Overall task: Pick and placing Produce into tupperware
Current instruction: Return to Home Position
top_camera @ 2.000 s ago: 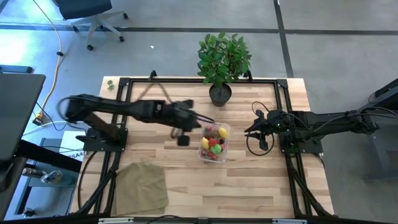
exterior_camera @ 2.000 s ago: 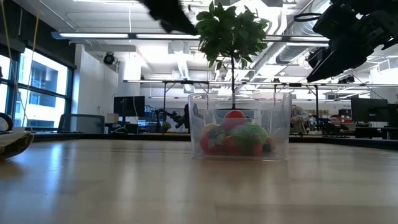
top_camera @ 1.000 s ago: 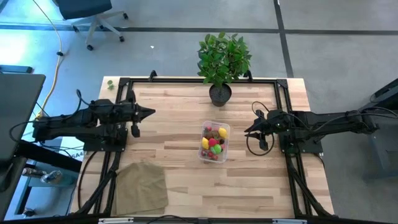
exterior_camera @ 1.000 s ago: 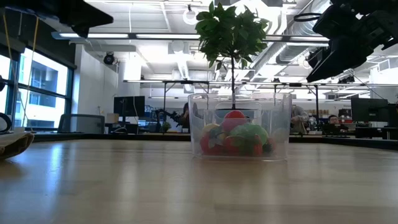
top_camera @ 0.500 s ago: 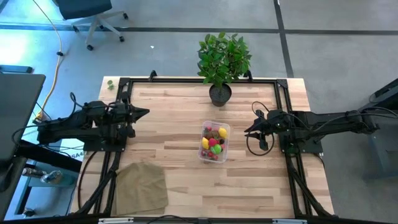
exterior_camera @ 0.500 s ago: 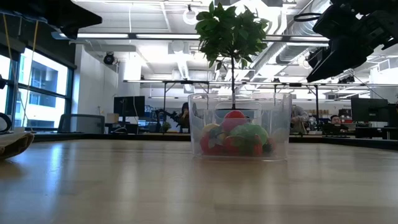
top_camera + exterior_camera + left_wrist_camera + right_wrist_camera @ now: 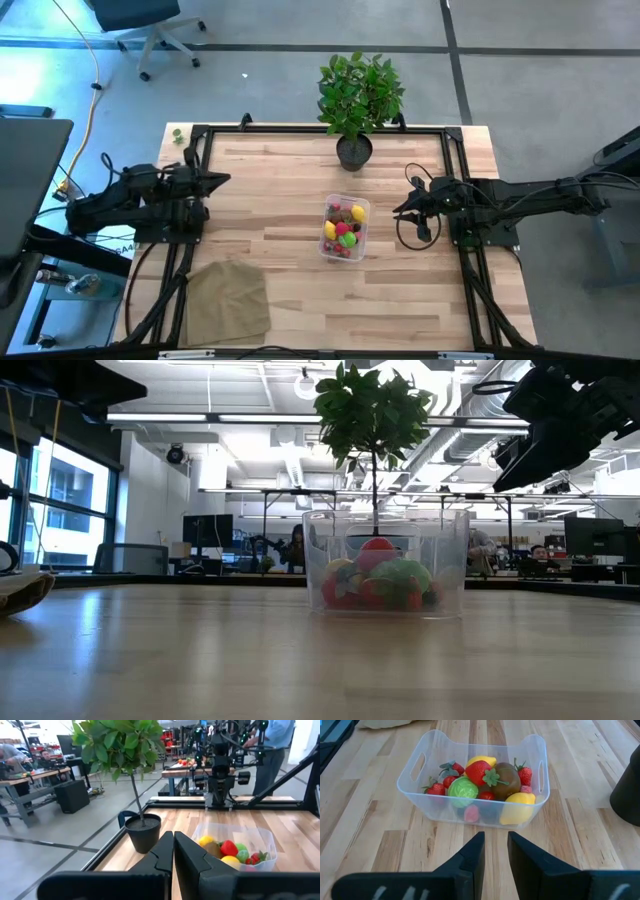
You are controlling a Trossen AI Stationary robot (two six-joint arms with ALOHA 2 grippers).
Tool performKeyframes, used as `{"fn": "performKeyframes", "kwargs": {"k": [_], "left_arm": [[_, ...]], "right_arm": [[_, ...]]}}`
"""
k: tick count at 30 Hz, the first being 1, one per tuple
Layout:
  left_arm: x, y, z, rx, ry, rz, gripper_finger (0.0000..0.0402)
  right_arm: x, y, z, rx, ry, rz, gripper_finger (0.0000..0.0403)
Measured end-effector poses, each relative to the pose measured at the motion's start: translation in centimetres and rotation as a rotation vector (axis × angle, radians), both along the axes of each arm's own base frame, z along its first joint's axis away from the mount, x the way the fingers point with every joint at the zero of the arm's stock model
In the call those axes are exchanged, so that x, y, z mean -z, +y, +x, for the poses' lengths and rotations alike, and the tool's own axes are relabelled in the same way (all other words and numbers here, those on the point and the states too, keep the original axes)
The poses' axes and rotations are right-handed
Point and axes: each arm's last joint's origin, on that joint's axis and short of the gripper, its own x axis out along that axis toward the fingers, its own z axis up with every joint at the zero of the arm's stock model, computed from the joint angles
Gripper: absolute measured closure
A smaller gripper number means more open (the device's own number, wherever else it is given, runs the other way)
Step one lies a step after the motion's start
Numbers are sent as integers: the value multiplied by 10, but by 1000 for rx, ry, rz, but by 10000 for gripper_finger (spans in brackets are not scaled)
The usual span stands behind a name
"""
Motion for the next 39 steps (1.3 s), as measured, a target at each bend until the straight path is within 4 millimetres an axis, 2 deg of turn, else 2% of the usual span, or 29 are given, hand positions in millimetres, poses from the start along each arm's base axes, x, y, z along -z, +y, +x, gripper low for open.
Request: {"fn": "performKeyframes", "kwargs": {"k": [9,15,25,30,39], "left_arm": [[1,-1,-9,-19,-14,19,396],[4,-1,-7,-20,-16,11,396],[50,4,27,74,-170,-38,396],[68,5,33,88,-182,-74,396],[85,6,37,89,-167,-96,396]], "right_arm": [[0,0,0,0,0,0,329],[0,0,0,0,0,0,329],[0,0,0,0,0,0,329],[0,0,0,0,0,0,329],[0,0,0,0,-1,0,329]]}}
